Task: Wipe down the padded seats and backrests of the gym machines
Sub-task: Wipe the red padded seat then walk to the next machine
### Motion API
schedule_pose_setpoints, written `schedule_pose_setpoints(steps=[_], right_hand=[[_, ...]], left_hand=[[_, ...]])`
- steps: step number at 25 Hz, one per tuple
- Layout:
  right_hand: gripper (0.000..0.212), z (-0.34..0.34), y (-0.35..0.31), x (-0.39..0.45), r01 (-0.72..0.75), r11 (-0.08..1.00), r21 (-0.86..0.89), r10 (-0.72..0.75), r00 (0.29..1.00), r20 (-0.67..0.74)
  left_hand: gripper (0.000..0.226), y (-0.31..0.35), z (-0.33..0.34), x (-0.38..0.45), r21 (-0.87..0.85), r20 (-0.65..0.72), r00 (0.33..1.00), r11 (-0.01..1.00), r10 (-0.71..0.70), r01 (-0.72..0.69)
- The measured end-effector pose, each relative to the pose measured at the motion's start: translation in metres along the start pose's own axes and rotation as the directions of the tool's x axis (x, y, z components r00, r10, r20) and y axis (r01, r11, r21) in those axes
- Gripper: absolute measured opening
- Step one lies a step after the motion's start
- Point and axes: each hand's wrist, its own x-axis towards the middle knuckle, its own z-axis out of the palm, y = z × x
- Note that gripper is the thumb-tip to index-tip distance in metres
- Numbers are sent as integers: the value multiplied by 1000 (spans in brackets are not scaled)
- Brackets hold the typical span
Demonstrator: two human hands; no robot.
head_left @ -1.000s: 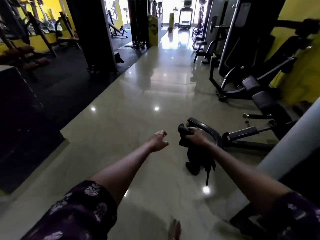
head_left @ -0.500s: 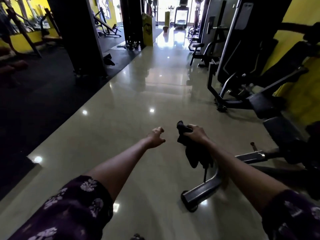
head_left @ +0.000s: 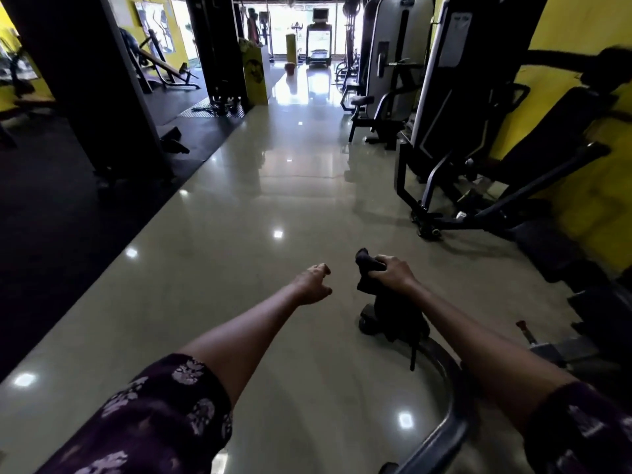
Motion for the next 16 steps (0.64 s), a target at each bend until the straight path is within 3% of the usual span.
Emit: schedule_pose_setpoints(steps=[16], right_hand=[[29,-79,32,371,-168,981,98,180,976,-125]], left_hand=[[53,29,-90,419,41,119,971,976,209,-215]])
